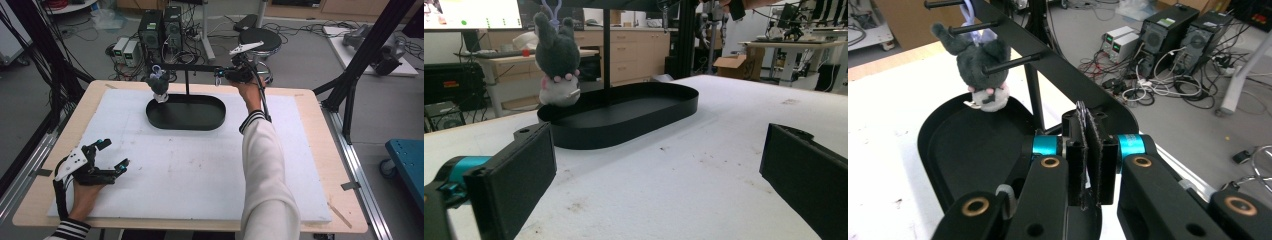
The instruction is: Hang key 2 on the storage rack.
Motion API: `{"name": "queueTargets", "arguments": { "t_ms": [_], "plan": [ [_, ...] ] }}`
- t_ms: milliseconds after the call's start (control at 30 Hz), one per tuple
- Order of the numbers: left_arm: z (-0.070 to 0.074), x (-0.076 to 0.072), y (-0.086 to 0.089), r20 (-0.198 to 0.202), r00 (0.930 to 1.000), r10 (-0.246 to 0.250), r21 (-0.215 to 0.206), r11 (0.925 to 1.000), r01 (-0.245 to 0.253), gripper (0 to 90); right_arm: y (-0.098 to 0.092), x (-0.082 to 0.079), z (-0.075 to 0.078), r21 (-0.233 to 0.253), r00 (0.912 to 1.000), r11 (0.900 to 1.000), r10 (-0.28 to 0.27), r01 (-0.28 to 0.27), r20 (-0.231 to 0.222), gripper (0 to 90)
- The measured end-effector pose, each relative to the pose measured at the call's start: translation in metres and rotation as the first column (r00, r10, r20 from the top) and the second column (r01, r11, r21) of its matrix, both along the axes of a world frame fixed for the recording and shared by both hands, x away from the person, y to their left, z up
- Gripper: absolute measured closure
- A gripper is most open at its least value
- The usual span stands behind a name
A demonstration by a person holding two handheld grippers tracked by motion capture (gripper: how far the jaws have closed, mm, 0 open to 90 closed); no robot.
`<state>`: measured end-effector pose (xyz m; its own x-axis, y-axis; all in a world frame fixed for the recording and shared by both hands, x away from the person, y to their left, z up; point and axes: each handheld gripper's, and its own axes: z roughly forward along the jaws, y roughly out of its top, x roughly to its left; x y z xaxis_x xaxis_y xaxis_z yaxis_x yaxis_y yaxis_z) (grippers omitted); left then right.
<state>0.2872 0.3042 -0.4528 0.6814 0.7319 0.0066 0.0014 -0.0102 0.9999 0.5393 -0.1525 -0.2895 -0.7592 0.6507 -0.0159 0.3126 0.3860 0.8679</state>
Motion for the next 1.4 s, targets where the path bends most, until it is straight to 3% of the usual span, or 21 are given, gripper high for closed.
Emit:
{"name": "queueTargets", "arguments": {
  "t_ms": [267,367,433,467,500,567,633,700,733,833,867,967,1033,1100,1233,1400],
  "plan": [
    [0.000,0.000,0.000,0.001,1.0000,-0.001,0.003,1.0000,0.001,2.0,-0.006,-0.002,0.003,0.003,0.9996,1.000,-0.027,0.027,0.007,79.6],
    [0.000,0.000,0.000,0.002,1.0000,0.000,0.003,1.0000,0.000,2.0,-0.009,-0.004,0.004,0.011,0.9982,0.998,-0.058,0.057,0.014,58.8],
    [0.000,0.000,0.000,0.003,1.0000,-0.001,0.006,1.0000,0.001,2.0,-0.009,-0.005,0.003,0.034,0.9968,0.996,-0.080,0.080,0.002,34.5],
    [0.000,0.000,0.000,0.000,1.0000,-0.003,0.004,1.0000,0.003,2.0,-0.009,-0.007,0.003,0.028,0.9933,0.993,-0.116,0.116,-0.006,18.9],
    [0.000,0.000,0.000,0.001,1.0000,-0.003,0.007,1.0000,0.003,2.0,-0.008,-0.009,0.002,0.017,0.9903,0.990,-0.138,0.138,-0.017,8.8],
    [0.000,0.000,0.000,-0.001,1.0000,-0.001,0.003,1.0000,0.001,2.0,-0.010,-0.015,0.002,0.040,0.9911,0.990,-0.132,0.132,-0.020,7.2],
    [0.000,0.000,0.000,0.001,1.0000,-0.001,0.009,1.0000,0.001,2.0,-0.014,-0.026,0.003,0.115,0.9898,0.983,-0.143,0.142,0.001,0.6],
    [0.000,0.000,0.000,0.002,1.0000,0.001,0.009,1.0000,-0.001,2.0,-0.022,-0.041,0.005,0.203,0.9886,0.968,-0.148,0.150,-0.027,0.6],
    [0.000,0.000,0.000,0.002,1.0000,0.001,0.008,1.0000,-0.001,2.0,-0.024,-0.047,0.005,0.219,0.9886,0.964,-0.149,0.150,-0.024,0.6],
    [0.000,0.000,0.000,-0.002,1.0000,0.002,0.001,1.0000,-0.002,2.0,-0.031,-0.067,0.011,0.189,0.9913,0.973,-0.131,0.131,-0.010,0.6],
    [0.000,0.000,0.000,-0.001,1.0000,0.003,0.002,1.0000,-0.003,2.0,-0.035,-0.076,0.013,0.198,0.9915,0.973,-0.128,0.120,0.025,0.6],
    [0.000,0.000,0.000,0.000,1.0000,0.000,0.006,1.0000,0.000,2.0,-0.051,-0.103,0.020,0.238,0.9901,0.965,-0.124,0.106,0.064,0.6],
    [0.000,-0.001,0.000,0.003,1.0000,0.001,0.008,1.0000,-0.001,2.0,-0.062,-0.121,0.022,0.228,0.9897,0.969,-0.118,0.096,0.082,0.6],
    [0.000,0.000,0.000,0.002,1.0000,0.001,0.008,1.0000,-0.001,2.0,-0.073,-0.141,0.020,0.227,0.9843,0.970,-0.121,0.090,0.128,0.6],
    [0.000,-0.001,0.000,0.001,1.0000,0.005,0.009,0.9999,-0.005,2.0,-0.094,-0.182,0.004,0.272,0.9713,0.960,-0.130,0.072,0.200,0.6],
    [0.000,-0.001,0.000,0.002,1.0000,0.009,0.010,0.9999,-0.009,2.0,-0.115,-0.230,-0.036,0.315,0.9391,0.945,-0.187,0.091,0.288,0.6]
  ]
}}
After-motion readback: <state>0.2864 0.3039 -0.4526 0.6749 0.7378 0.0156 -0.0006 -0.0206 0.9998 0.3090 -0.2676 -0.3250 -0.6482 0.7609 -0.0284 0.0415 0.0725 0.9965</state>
